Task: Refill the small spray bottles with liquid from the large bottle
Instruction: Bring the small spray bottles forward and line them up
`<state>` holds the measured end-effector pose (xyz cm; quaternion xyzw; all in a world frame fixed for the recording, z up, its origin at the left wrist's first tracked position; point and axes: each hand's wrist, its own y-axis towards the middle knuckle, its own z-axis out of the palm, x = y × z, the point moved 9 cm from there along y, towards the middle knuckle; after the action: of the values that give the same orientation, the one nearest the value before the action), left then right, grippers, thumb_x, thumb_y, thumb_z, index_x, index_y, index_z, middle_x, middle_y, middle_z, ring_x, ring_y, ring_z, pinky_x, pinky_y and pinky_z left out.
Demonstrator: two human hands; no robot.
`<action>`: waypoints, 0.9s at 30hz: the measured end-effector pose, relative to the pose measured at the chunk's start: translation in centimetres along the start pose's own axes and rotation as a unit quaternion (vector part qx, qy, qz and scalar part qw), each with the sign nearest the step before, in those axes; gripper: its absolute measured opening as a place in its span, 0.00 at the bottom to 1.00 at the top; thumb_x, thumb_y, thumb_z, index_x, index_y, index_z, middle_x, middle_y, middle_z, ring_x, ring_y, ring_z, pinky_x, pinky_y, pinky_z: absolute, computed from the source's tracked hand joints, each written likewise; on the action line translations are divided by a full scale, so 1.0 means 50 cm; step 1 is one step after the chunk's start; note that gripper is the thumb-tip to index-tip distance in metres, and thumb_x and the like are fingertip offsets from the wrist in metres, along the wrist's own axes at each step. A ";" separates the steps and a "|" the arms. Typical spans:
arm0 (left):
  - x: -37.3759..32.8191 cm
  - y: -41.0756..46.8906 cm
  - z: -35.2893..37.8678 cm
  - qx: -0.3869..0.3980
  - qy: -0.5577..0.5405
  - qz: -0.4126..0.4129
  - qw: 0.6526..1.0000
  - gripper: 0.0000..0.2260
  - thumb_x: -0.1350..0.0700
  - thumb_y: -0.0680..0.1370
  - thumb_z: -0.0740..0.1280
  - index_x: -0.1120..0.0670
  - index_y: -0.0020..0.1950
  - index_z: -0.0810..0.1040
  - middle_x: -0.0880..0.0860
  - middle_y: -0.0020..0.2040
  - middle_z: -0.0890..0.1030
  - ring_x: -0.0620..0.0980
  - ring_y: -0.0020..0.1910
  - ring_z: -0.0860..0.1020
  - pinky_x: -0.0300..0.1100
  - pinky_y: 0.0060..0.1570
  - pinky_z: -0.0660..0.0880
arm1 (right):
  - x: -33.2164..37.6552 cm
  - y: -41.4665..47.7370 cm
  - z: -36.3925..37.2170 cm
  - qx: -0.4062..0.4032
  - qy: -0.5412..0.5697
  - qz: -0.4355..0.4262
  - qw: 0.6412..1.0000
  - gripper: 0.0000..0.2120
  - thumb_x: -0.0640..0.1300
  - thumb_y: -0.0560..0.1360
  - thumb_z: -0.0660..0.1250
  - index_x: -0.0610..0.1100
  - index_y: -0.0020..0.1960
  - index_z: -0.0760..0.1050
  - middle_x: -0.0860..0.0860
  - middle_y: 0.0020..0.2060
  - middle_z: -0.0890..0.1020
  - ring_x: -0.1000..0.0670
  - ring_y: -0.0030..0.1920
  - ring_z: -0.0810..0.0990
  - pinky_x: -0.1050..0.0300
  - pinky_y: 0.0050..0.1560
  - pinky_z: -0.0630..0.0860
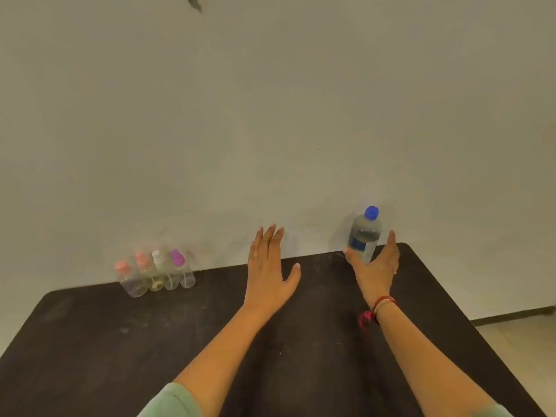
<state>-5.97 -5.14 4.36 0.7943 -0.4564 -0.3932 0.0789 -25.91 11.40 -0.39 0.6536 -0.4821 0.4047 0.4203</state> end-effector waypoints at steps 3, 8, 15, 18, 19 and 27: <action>0.008 -0.013 0.015 0.025 0.018 -0.005 1.000 0.33 0.46 0.78 0.63 0.52 0.78 0.54 0.48 0.79 0.52 0.40 0.76 0.37 0.42 0.74 0.41 | -0.019 0.020 0.023 0.037 0.031 0.027 0.998 0.50 0.48 0.68 0.77 0.49 0.78 0.49 0.47 0.76 0.58 0.43 0.76 0.57 0.42 0.74 0.56; 0.023 -0.022 -0.010 -0.005 0.013 -0.003 1.000 0.33 0.48 0.78 0.65 0.52 0.78 0.55 0.48 0.79 0.54 0.42 0.77 0.40 0.42 0.73 0.43 | -0.026 0.052 0.042 0.030 0.043 0.042 0.998 0.39 0.42 0.70 0.76 0.42 0.74 0.58 0.43 0.70 0.68 0.41 0.70 0.67 0.46 0.71 0.64; 0.066 -0.066 -0.047 -0.021 0.017 -0.038 0.999 0.33 0.47 0.77 0.64 0.52 0.78 0.54 0.49 0.79 0.55 0.42 0.77 0.41 0.42 0.73 0.45 | -0.030 0.038 0.044 0.043 0.005 0.031 0.999 0.35 0.43 0.68 0.76 0.41 0.69 0.63 0.43 0.64 0.72 0.40 0.64 0.73 0.45 0.67 0.70; 0.068 -0.105 -0.057 -0.026 0.019 -0.051 0.998 0.33 0.49 0.77 0.65 0.52 0.78 0.55 0.49 0.79 0.55 0.42 0.77 0.42 0.42 0.73 0.45 | -0.030 0.001 0.037 0.063 0.002 0.018 0.998 0.35 0.44 0.68 0.77 0.42 0.68 0.64 0.44 0.63 0.73 0.42 0.63 0.73 0.45 0.67 0.69; 0.066 -0.120 -0.060 -0.026 0.020 -0.054 0.998 0.33 0.49 0.77 0.66 0.52 0.78 0.55 0.49 0.79 0.55 0.42 0.77 0.42 0.42 0.73 0.45 | -0.032 -0.014 0.032 0.071 0.002 0.016 0.997 0.35 0.45 0.67 0.78 0.42 0.68 0.64 0.44 0.63 0.74 0.42 0.63 0.73 0.46 0.66 0.69; 0.009 -0.232 -0.081 -0.019 0.019 -0.090 0.996 0.34 0.50 0.77 0.66 0.54 0.78 0.54 0.50 0.79 0.55 0.42 0.77 0.43 0.43 0.73 0.47 | -0.032 -0.157 -0.020 0.133 -0.002 -0.002 0.991 0.34 0.46 0.67 0.78 0.44 0.67 0.65 0.46 0.62 0.74 0.44 0.62 0.74 0.46 0.66 0.70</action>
<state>4.66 0.18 1.24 0.8376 -0.3740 -0.3926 0.0670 -18.72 14.22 -2.82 0.7055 -0.4230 0.4631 0.3300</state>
